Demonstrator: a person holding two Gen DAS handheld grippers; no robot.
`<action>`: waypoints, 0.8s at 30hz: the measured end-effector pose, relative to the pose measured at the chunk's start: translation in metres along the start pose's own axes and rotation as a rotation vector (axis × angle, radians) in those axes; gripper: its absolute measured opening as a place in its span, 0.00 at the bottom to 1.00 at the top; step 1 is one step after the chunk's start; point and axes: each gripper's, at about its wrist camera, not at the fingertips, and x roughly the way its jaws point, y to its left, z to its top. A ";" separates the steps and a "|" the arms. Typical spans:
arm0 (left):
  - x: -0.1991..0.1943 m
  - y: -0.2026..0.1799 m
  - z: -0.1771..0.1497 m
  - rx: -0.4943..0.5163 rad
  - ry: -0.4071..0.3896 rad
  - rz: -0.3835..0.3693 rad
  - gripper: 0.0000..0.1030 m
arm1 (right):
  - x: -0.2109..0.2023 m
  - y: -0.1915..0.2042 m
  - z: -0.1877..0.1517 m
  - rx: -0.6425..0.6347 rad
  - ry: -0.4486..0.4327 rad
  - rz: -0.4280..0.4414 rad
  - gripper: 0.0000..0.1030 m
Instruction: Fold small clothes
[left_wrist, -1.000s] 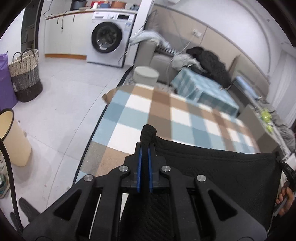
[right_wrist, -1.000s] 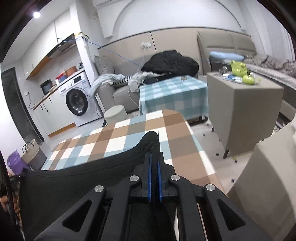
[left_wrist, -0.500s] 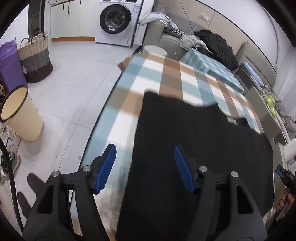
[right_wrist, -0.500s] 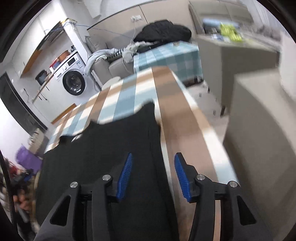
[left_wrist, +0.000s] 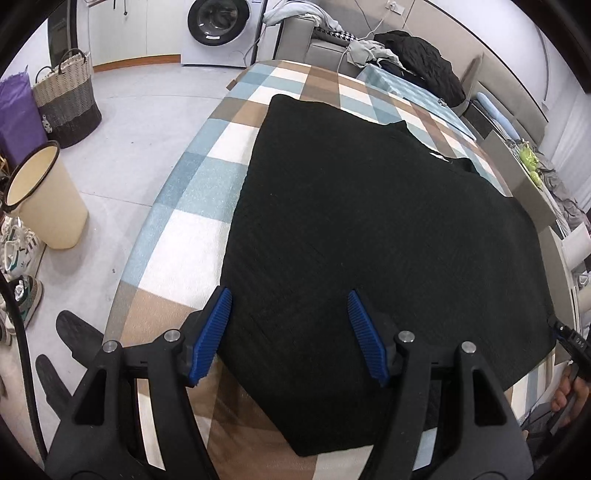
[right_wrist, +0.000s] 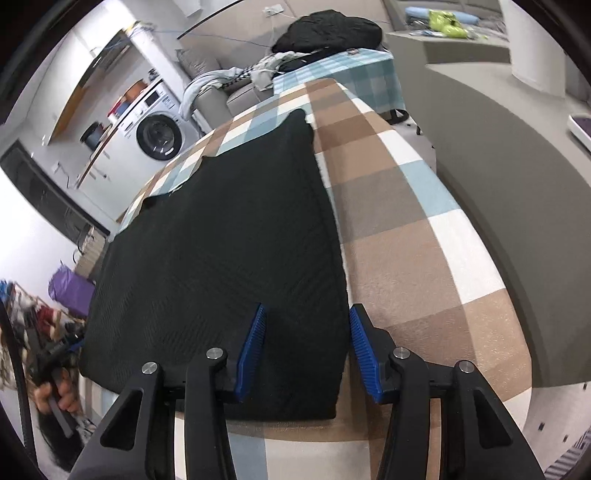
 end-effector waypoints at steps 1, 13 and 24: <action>0.000 0.001 0.001 -0.003 0.000 -0.004 0.61 | -0.003 0.004 -0.001 -0.017 -0.015 0.011 0.11; -0.036 -0.018 0.007 0.107 -0.090 0.051 0.61 | -0.031 0.016 0.002 -0.070 -0.091 -0.157 0.43; -0.029 -0.127 -0.025 0.353 -0.050 -0.102 0.71 | 0.014 0.124 0.001 -0.340 -0.015 -0.021 0.84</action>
